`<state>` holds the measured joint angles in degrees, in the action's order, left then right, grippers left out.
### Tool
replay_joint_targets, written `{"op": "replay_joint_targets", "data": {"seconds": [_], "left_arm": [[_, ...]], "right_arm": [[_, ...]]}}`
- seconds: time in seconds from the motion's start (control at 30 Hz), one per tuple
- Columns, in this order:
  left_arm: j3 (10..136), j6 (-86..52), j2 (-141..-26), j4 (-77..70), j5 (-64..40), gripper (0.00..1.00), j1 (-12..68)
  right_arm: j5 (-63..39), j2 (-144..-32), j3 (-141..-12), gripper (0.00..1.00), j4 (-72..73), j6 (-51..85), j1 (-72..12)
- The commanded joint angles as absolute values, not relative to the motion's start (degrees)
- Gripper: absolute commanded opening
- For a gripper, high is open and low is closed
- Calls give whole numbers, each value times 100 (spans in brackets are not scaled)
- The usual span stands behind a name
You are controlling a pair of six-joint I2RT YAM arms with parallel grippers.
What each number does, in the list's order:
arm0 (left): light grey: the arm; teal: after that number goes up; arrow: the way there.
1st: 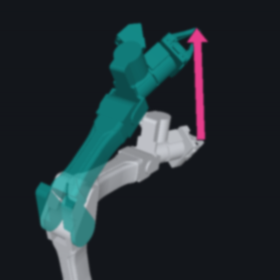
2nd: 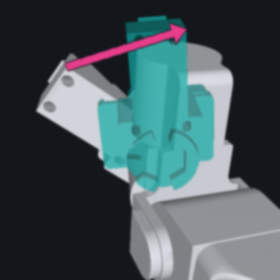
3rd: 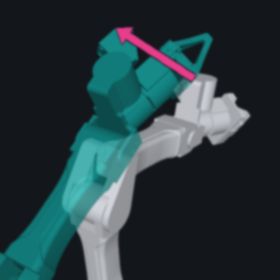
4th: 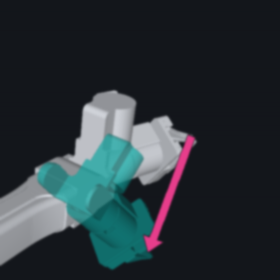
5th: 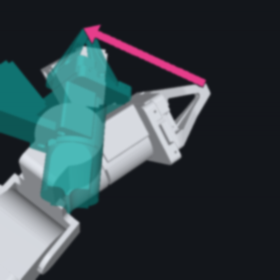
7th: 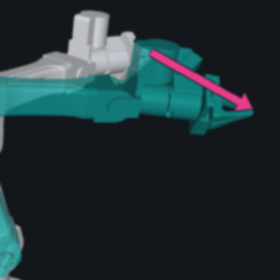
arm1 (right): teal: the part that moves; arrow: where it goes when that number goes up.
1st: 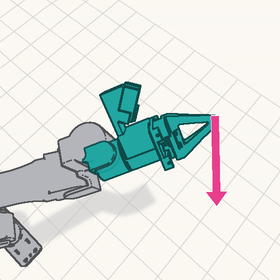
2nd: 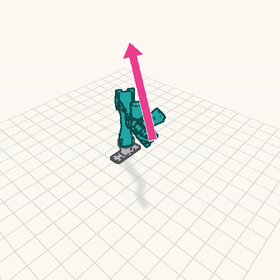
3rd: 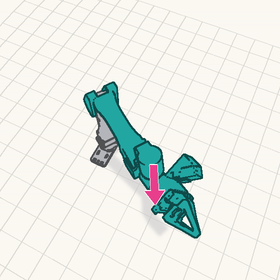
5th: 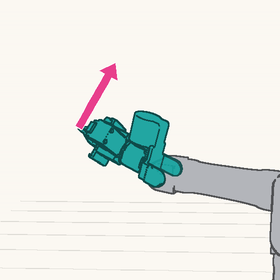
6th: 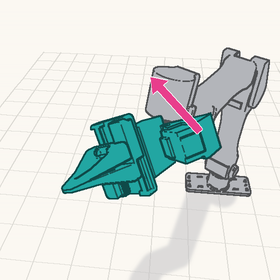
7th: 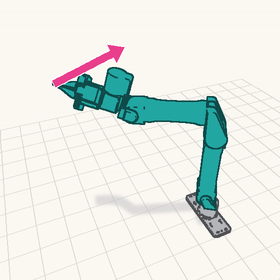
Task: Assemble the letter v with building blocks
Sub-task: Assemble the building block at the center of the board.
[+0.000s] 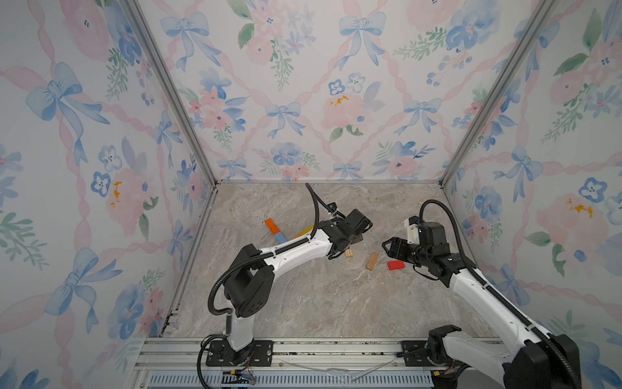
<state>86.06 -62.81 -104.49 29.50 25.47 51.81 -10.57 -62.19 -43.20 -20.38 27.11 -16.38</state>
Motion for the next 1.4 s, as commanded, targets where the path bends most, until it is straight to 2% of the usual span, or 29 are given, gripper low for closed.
{"op": "replay_joint_targets", "data": {"seconds": [0.0,0.17,0.43,0.73,0.97,1.37], "left_arm": [[7863,-5544,-9865,2376,2822,82,5085],[6628,-5022,-8894,1428,2338,82,4728],[5025,-4317,-7300,409,2276,81,4510],[3733,-4101,-5984,71,2433,81,4229],[3400,-4164,-5781,-2,2435,81,4023],[3428,-4243,-6203,-50,2285,81,3902]], "right_arm": [[-697,-6404,-4629,70,-2314,2797,-1980],[-355,-6771,-4968,70,-2376,2823,-2529],[-168,-7802,-5602,70,-2464,2692,-3095],[35,-8914,-6330,70,-2935,2337,-3428],[22,-9597,-6528,70,-2832,2315,-3614],[246,-10470,-6855,70,-2755,2210,-3700]]}}
